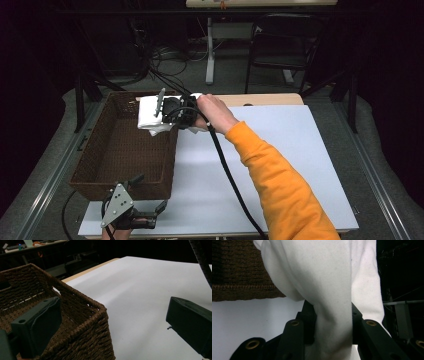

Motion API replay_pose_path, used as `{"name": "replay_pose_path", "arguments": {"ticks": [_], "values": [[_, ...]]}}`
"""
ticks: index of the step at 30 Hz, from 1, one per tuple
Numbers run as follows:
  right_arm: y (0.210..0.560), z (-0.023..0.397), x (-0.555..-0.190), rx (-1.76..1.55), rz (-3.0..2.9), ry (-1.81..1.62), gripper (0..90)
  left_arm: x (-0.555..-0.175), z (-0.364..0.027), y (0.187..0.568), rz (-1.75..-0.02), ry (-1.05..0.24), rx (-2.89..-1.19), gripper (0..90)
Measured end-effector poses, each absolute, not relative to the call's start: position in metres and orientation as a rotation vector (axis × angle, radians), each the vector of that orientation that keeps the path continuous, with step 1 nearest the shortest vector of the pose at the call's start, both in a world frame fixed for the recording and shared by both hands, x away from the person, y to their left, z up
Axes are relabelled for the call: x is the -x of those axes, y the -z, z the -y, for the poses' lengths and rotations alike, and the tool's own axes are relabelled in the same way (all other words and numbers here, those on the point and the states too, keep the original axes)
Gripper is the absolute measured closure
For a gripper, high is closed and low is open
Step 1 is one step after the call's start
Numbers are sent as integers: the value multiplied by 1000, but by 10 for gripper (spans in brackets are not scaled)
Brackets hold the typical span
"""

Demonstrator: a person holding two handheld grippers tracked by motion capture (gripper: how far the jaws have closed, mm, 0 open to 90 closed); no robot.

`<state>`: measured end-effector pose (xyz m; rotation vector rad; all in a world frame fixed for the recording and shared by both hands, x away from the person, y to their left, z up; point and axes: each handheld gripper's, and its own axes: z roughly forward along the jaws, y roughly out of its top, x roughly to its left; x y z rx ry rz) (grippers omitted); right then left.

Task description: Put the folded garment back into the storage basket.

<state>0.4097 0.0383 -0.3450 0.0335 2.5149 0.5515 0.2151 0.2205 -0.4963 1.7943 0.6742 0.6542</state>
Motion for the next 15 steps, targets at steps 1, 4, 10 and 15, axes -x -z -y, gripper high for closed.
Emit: {"name": "replay_pose_path", "arguments": {"ticks": [1,4,10,15], "values": [[345,-40,-409,-33,-2512,-561,673,-215,-220,496,-676,-653,-1793,0],[345,-42,-409,-24,-2514,-558,674,-215,-221,496,-673,-654,-1794,0],[346,-47,-409,-29,-2517,-565,673,-215,-221,496,-675,-655,-1793,0],[346,-49,-409,-30,-2516,-569,673,-215,-220,496,-675,-653,-1792,0]]}}
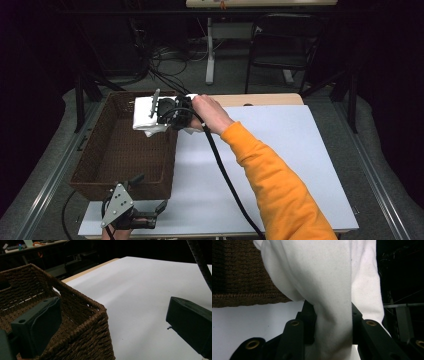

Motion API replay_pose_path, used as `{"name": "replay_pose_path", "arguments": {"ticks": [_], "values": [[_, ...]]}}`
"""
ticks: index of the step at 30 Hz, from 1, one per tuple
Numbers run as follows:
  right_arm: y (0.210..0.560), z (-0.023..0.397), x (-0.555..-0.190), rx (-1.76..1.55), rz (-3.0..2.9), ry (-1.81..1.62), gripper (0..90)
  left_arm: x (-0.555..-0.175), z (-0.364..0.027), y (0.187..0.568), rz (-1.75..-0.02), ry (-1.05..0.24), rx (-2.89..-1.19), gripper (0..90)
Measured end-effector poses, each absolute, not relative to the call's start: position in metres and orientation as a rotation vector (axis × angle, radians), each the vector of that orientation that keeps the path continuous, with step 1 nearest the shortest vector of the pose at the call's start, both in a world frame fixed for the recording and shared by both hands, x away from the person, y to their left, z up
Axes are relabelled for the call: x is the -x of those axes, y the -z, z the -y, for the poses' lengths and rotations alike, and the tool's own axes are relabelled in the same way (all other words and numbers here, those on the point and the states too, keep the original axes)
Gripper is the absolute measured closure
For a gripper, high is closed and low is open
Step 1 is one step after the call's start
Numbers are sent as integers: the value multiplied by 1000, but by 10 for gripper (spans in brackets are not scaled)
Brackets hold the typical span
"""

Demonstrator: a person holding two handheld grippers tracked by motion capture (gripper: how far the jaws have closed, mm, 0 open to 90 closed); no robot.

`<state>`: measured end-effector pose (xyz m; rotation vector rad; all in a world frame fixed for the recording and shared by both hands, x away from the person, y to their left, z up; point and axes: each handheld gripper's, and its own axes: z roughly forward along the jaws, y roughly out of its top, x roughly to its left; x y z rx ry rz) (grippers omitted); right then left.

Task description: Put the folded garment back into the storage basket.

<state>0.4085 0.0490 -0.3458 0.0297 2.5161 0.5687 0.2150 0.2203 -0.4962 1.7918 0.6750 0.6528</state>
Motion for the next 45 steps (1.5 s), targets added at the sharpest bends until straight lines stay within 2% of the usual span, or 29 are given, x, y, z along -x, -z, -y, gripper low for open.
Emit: {"name": "replay_pose_path", "arguments": {"ticks": [45], "values": [[351,-83,-406,0,-2524,-592,674,-214,-221,496,-673,-642,-1780,0]]}}
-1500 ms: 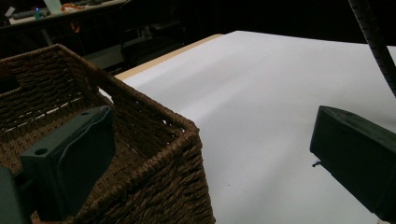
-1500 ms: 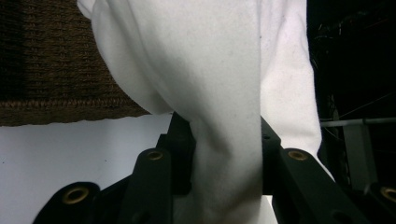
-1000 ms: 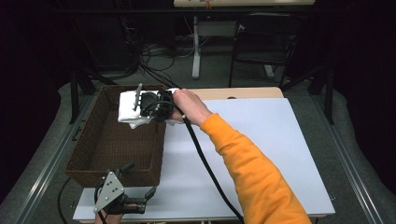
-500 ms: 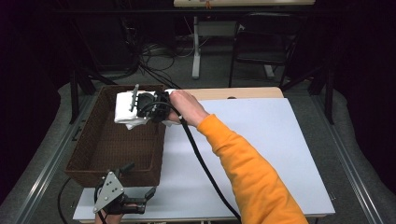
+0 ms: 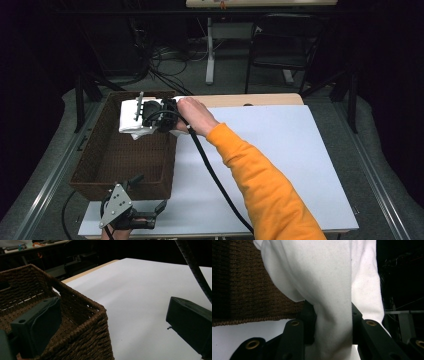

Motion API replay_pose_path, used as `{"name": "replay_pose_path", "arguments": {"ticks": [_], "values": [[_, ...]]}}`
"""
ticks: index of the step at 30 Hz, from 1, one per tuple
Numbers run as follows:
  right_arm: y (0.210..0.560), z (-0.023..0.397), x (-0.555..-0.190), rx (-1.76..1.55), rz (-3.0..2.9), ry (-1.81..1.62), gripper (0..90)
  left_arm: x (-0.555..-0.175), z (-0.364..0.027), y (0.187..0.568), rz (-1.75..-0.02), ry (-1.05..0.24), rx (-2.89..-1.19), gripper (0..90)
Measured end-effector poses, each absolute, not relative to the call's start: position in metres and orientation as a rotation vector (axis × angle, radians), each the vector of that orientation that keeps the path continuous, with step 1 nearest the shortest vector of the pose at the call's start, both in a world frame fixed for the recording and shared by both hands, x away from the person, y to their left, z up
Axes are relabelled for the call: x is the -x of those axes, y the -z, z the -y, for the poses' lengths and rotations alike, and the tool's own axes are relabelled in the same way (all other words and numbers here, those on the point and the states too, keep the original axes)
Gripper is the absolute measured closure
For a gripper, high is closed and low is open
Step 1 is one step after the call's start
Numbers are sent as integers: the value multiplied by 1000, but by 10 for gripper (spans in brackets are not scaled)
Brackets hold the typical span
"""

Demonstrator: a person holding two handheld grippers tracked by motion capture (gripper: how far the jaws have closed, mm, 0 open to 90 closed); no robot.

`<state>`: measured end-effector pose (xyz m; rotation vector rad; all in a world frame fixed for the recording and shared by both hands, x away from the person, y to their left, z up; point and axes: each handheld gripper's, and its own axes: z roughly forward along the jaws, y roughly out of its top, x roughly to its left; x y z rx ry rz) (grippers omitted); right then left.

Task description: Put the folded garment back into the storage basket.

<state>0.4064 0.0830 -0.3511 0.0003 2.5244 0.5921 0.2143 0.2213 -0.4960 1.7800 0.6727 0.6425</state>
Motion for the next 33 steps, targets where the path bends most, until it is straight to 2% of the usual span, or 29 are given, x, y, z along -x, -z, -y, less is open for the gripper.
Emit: {"name": "replay_pose_path", "arguments": {"ticks": [33], "values": [[357,-113,-402,12,-2517,-618,673,-214,-222,495,-672,-645,-1772,0]]}}
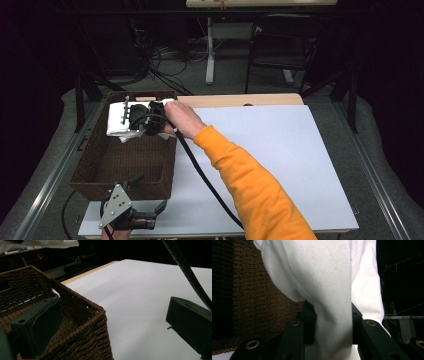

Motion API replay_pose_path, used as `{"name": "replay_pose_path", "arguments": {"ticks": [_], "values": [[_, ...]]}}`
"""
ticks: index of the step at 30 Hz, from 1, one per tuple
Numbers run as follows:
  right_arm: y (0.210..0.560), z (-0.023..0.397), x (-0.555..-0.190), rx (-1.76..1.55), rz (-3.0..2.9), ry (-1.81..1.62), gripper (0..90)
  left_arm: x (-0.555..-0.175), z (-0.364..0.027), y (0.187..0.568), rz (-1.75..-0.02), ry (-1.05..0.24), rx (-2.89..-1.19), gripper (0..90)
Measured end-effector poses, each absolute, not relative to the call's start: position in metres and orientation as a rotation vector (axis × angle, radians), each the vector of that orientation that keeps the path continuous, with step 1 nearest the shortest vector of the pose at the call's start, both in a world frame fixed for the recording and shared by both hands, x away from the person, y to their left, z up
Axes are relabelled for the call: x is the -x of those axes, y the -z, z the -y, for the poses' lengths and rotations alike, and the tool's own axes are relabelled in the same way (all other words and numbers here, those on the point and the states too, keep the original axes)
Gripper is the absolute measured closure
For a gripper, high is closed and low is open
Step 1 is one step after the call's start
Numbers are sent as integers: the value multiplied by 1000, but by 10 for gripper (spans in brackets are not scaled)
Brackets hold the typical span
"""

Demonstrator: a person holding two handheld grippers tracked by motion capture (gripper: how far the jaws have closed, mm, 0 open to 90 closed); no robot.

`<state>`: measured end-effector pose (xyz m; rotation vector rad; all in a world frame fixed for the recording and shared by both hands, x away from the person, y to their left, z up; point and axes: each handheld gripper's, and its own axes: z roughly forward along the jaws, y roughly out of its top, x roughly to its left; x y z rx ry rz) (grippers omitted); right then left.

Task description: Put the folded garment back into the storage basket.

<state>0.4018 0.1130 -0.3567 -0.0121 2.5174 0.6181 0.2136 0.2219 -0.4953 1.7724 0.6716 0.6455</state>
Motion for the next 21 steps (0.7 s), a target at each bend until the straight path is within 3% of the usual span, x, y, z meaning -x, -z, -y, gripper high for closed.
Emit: {"name": "replay_pose_path", "arguments": {"ticks": [21], "values": [[366,-128,-404,10,-2541,-665,668,-214,-223,495,-677,-645,-1767,0]]}}
